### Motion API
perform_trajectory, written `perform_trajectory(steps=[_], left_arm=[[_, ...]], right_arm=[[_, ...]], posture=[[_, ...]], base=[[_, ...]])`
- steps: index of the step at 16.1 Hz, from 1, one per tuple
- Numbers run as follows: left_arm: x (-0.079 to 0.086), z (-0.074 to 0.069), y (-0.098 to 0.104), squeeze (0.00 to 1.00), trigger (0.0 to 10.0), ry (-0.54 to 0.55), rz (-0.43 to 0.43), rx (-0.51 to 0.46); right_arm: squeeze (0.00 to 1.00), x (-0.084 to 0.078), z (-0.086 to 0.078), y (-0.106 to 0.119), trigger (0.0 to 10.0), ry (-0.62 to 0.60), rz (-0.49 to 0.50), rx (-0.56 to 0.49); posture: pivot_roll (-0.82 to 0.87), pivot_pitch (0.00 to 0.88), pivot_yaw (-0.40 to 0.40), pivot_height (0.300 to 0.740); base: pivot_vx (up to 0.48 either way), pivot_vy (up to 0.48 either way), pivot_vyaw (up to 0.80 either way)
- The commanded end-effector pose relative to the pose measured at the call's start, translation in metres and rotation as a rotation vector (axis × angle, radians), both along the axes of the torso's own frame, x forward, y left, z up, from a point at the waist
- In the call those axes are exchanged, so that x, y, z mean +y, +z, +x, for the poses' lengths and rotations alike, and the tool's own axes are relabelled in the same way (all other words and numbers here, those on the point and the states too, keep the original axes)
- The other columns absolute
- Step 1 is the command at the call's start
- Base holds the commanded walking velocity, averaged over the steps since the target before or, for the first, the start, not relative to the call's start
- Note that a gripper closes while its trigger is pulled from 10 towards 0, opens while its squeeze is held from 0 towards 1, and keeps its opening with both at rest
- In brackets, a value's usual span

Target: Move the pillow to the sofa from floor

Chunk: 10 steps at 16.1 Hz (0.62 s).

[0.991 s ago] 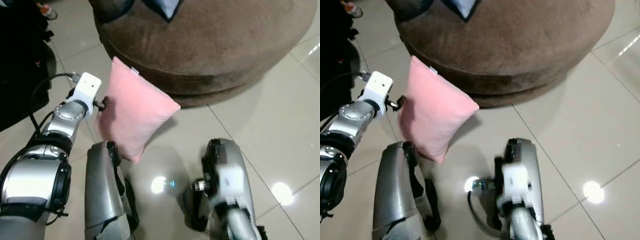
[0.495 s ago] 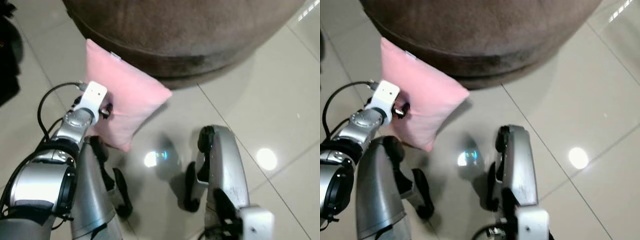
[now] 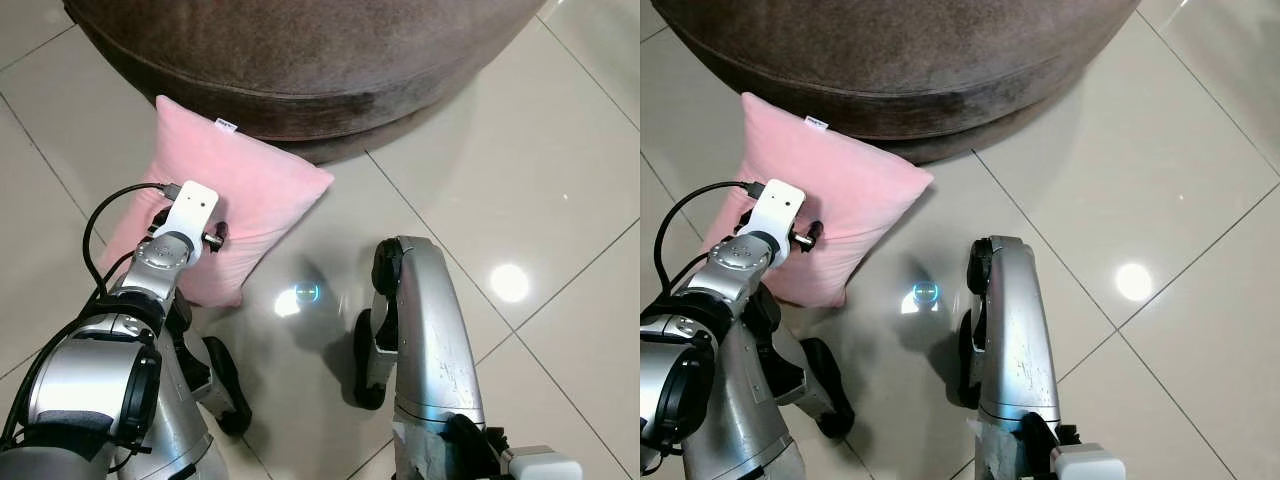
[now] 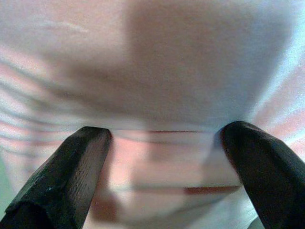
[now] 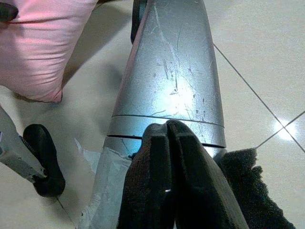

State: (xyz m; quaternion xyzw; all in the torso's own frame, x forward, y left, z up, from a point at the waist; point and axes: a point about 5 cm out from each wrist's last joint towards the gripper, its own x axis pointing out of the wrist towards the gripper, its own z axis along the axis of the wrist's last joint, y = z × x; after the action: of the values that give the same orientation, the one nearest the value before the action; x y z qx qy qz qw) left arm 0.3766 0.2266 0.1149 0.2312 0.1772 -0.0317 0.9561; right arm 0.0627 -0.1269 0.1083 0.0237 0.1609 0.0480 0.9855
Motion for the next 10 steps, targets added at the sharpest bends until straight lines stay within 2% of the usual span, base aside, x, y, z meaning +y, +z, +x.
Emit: perform_trajectory(steps=[1, 7, 9, 10], left_arm=[[0.0012, -0.0140, -0.0267, 1.00, 10.0, 0.016, -0.030, 0.103], [0.0030, -0.0133, -0.0245, 1.00, 10.0, 0.026, -0.072, 0.098], [0.0024, -0.0129, -0.0238, 1.00, 0.0, 0.020, -0.085, 0.094], [0.0023, -0.0129, -0.0238, 1.00, 0.0, 0.020, -0.083, 0.094]], right_arm=[[0.00, -0.0105, -0.0238, -0.0307, 10.0, -0.043, -0.074, 0.240], [0.00, -0.0093, -0.0189, -0.0341, 10.0, -0.022, -0.074, 0.239], [0.00, -0.0081, -0.0168, -0.0353, 10.0, -0.021, -0.070, 0.236], [0.00, -0.0073, -0.0163, -0.0354, 10.0, -0.019, -0.069, 0.235]], posture=[[-0.58, 0.751, -0.058, 0.443], [-0.56, 0.735, -0.055, 0.443], [-0.56, 0.730, -0.052, 0.443], [-0.56, 0.728, -0.051, 0.443]], base=[[0.000, 0.000, 0.00], [0.000, 0.000, 0.00], [0.000, 0.000, 0.00], [0.000, 0.000, 0.00]])
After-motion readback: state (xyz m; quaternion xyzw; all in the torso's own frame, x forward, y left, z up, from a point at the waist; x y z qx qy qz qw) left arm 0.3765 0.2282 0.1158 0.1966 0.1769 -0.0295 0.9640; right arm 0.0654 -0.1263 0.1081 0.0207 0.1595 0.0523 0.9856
